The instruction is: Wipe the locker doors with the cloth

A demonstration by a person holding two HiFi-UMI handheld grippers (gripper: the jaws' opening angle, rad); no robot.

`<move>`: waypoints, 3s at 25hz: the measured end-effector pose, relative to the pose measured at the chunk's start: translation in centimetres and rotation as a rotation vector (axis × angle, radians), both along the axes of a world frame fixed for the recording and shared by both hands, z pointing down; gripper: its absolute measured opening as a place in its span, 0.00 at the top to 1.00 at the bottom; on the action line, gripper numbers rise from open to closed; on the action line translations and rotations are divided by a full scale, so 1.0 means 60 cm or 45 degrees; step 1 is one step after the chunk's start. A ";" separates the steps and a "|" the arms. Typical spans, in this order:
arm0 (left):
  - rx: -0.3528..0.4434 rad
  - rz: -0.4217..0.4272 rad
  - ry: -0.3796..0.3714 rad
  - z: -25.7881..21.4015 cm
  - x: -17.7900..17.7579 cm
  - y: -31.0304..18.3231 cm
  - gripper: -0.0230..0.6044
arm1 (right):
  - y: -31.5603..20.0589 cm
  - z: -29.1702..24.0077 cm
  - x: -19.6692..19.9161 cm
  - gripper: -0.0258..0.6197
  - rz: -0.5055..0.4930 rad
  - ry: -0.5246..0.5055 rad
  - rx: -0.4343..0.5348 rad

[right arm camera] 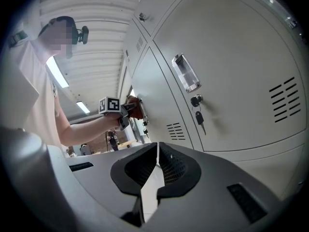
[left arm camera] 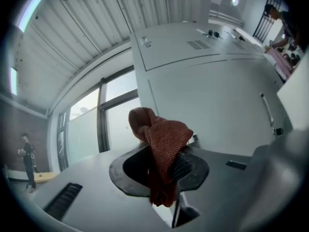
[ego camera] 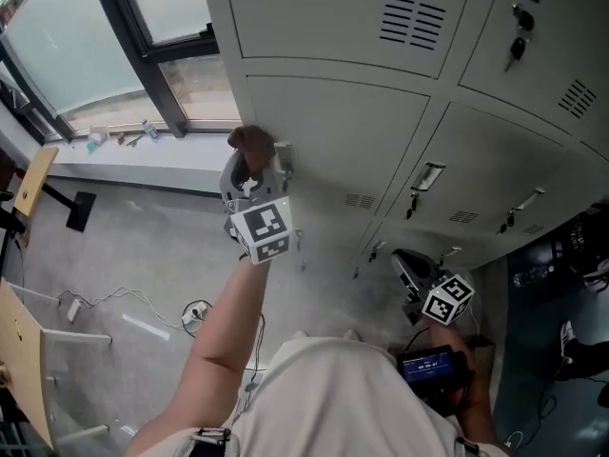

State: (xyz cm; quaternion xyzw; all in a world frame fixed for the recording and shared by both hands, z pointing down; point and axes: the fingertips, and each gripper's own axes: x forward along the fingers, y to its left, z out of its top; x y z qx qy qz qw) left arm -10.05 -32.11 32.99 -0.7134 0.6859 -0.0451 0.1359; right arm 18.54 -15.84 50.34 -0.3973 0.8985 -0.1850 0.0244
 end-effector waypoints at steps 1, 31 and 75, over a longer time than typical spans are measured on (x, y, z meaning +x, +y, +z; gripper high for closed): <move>0.020 0.013 -0.010 -0.003 0.021 0.007 0.84 | 0.001 0.000 0.007 0.92 0.012 -0.008 0.003; 0.293 0.661 -0.937 0.059 0.298 0.070 0.84 | 0.015 0.011 0.028 0.92 0.043 -0.030 -0.012; -0.062 0.308 -0.482 0.193 0.235 0.043 0.84 | 0.019 0.019 0.024 0.92 -0.011 0.004 -0.038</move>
